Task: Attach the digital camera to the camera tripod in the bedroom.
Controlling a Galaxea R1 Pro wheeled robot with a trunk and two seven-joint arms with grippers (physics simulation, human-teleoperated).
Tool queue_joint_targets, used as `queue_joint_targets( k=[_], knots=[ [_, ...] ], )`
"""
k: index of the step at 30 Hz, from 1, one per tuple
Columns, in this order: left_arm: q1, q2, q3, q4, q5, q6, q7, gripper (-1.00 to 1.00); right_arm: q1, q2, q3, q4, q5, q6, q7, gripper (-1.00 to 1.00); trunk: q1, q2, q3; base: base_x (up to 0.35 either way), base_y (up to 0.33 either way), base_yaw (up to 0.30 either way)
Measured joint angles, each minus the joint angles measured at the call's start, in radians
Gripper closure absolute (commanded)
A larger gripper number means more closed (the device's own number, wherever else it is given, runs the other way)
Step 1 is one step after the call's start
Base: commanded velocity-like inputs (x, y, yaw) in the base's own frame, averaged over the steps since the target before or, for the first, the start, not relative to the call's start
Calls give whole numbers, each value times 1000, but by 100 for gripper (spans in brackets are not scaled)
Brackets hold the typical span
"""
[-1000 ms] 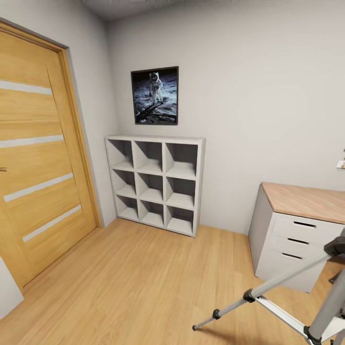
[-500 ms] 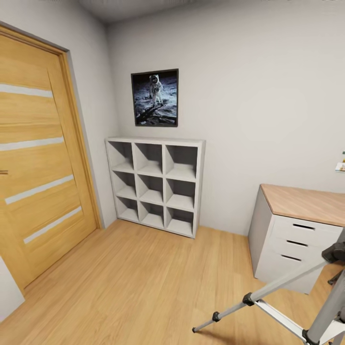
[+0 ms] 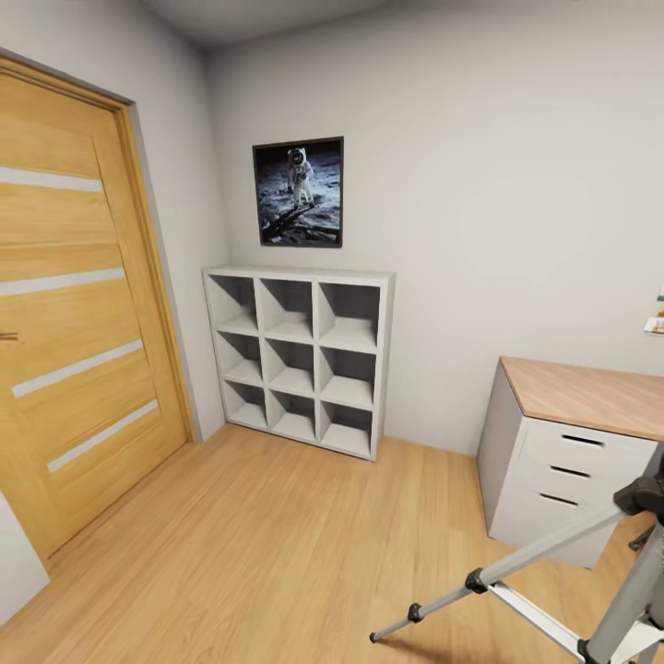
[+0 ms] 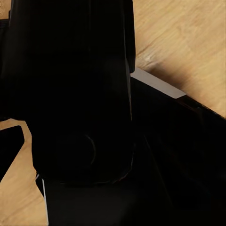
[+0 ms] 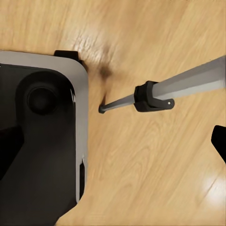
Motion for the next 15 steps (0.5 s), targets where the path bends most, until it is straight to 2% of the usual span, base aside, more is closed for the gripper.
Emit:
queue_joint_targets(
  k=[15],
  knots=[
    [0, -1, 0, 0, 0, 0, 0, 100, 0, 1, 0, 0, -1, 2, -1, -100, -58, 105, 47, 0, 0, 0]
  ],
)
